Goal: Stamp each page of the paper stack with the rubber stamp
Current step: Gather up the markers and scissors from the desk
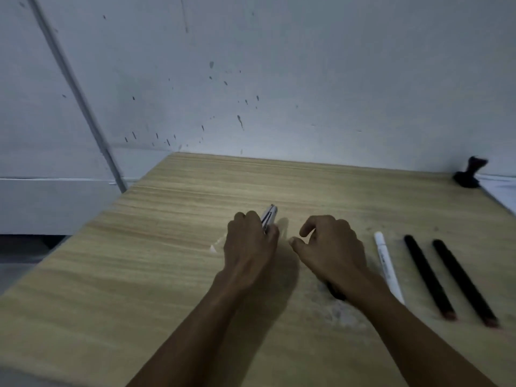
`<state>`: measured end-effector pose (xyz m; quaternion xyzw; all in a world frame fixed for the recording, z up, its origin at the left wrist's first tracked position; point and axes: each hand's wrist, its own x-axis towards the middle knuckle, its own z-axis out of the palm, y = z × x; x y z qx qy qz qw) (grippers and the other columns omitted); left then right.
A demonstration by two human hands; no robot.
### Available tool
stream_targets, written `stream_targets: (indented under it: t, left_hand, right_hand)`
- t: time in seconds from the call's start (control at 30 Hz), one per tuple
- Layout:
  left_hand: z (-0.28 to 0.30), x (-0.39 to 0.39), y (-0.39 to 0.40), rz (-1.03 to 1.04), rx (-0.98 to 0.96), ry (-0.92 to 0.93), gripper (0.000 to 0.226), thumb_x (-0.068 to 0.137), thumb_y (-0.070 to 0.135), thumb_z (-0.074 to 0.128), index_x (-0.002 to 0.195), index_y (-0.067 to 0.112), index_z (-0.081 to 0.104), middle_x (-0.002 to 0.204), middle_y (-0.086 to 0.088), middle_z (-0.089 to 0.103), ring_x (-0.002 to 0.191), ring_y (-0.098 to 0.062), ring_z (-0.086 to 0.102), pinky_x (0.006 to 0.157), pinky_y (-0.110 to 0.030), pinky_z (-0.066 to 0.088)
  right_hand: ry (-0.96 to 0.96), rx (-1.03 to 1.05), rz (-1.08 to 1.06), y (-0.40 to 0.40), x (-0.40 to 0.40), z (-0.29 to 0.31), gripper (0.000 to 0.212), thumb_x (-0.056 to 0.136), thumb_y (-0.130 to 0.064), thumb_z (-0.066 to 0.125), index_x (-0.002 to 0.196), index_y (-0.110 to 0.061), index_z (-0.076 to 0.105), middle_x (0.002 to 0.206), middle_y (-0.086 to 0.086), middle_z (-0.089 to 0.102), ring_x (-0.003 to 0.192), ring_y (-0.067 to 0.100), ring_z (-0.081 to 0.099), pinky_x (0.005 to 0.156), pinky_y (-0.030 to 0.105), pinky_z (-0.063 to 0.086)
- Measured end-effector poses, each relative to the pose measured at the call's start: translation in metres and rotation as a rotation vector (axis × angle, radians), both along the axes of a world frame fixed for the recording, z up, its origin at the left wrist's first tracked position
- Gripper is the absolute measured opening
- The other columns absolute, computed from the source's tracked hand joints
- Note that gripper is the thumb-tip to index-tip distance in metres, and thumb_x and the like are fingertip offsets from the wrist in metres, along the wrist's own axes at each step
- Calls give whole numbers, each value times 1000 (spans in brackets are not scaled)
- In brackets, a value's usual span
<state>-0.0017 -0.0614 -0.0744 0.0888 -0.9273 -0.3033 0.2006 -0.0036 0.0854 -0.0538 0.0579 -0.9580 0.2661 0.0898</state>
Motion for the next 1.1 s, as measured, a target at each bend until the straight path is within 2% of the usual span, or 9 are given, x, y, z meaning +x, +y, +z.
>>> stream_targets:
  t: [0.1,0.2,0.23,0.3,0.37,0.57,0.67,0.9,1.1]
  left_hand:
    - [-3,22,27,-42,-17,-45,29,92,36,49,94,8,53,99,-11,53,93,-29,51,69,-36,40]
    - [-2,36,49,-44,-68,-87,28,93,34,47,98,7,53,105,-13,53,97,-31,50,75,-39,43]
    - [-1,38,54,-30,-83,-105,29,94,33,47,101,6,53,108,-14,53,100,-31,50,79,-40,45]
    - [-1,43,64,1,-123,-142,31,94,33,45,108,7,53,114,-14,52,105,-32,48,86,-42,45]
    - [-3,46,72,29,-159,-169,31,95,32,45,112,7,52,118,-14,50,109,-32,47,89,-42,44]
    - [-7,51,81,92,-244,-192,31,92,31,48,112,8,52,119,-13,50,108,-32,49,86,-38,42]
    - [-8,53,82,94,-257,-188,34,93,35,48,113,8,52,118,-13,50,108,-31,50,85,-37,43]
    - [-6,58,74,10,-159,-175,56,90,51,53,128,11,42,122,-12,46,114,-32,47,91,-42,45]
    - [-3,59,58,-181,-190,-184,43,95,39,49,135,23,44,116,-8,45,108,-29,46,89,-42,47]
  right_hand:
    - [-1,-17,-5,29,22,-3,24,79,-52,66,92,-31,64,78,-6,65,86,16,63,84,37,52]
    - [25,-51,10,57,41,-4,18,82,-42,70,90,-26,66,62,-7,63,84,14,64,107,40,40]
    - [35,-73,13,64,46,-3,17,82,-41,71,88,-26,66,61,-7,63,85,17,65,105,41,43]
    - [51,-105,5,77,53,-3,15,81,-40,71,85,-26,67,60,-8,64,90,24,68,79,40,57]
    - [68,-92,-2,87,57,-3,15,81,-39,70,87,-25,69,61,-6,64,77,19,67,63,37,57]
    - [105,-50,-9,102,65,-3,17,81,-40,70,89,-24,67,65,-5,62,66,14,60,63,38,55]
    - [121,14,10,100,67,-3,19,85,-41,66,94,-23,65,76,-5,62,70,15,60,64,35,53]
    - [84,218,139,78,62,-12,48,86,-55,58,126,-28,57,118,1,55,113,20,50,87,35,48]
    - [65,224,201,72,63,-20,39,90,-49,56,125,-32,61,118,0,52,112,20,48,91,37,44]
